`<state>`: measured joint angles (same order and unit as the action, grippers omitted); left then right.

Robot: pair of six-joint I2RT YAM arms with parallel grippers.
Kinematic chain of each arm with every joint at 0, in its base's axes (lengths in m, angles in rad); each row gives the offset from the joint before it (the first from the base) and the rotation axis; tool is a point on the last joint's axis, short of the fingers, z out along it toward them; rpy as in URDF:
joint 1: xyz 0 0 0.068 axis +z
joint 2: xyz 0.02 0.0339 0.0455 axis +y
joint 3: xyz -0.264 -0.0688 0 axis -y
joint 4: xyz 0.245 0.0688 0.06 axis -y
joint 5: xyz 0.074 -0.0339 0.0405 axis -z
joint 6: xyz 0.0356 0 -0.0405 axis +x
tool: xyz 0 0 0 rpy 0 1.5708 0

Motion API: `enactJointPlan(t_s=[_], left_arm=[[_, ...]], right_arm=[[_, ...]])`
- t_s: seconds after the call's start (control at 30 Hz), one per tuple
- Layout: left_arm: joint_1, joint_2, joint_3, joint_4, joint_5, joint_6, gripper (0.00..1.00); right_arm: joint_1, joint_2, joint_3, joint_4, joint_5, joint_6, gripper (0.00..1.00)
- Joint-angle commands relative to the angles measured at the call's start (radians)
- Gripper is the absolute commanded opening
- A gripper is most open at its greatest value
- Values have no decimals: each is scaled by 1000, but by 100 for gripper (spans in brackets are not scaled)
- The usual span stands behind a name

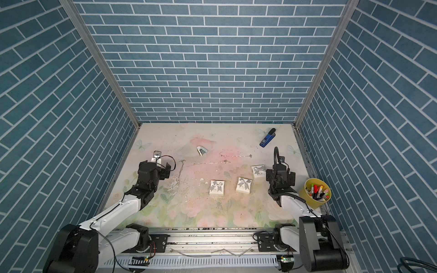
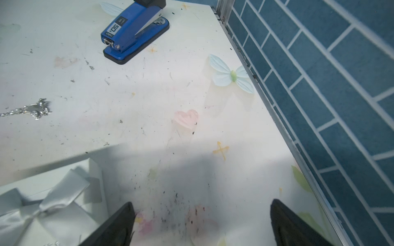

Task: Take the necklace out of the lift-off lid jewelry box
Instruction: Reset both arms

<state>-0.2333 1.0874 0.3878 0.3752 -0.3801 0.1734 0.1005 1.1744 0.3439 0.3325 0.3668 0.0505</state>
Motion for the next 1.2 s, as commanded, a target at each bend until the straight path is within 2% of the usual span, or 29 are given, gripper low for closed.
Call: enactJointPlan(t_s=[0.0,0.13,0.2,0.27,0.33,0.4,0.47,0.53,0.7,0.93,1.1,1.17], left_arm=[[50,30,-31,222,-12,21,100],[120,90,-79,375,46,-30,100],[142,95,-52,323,91,-40,100],[154,121,-58,400,124,-41,100],[157,134,-46,401,167,-28,100],[155,138,-24,359,244,-4,100],[155,132,-6,283,294,-37,100],[155,142,-18,262,303,-53,100],[157,220,-79,425,254,-84,99],[156,439,-54,593,301,-37,100],[181,435,3,471,279,-92,100],[187,435,-1,482,284,-90,100]], right_arm=[[-40,40,-37,323,-141,-92,98],[-63,118,-68,500,-177,-58,98],[-69,154,-58,532,-197,-53,98],[-81,220,-60,611,-229,-38,99],[-81,305,-55,679,-227,-37,99],[-82,369,-35,704,-197,-27,98],[-89,361,27,570,-186,-7,98],[-114,360,40,540,-214,16,98],[-122,363,40,548,-225,18,99],[-122,362,36,550,-223,14,99],[-121,362,37,549,-223,14,99],[-122,362,37,549,-223,14,99]])
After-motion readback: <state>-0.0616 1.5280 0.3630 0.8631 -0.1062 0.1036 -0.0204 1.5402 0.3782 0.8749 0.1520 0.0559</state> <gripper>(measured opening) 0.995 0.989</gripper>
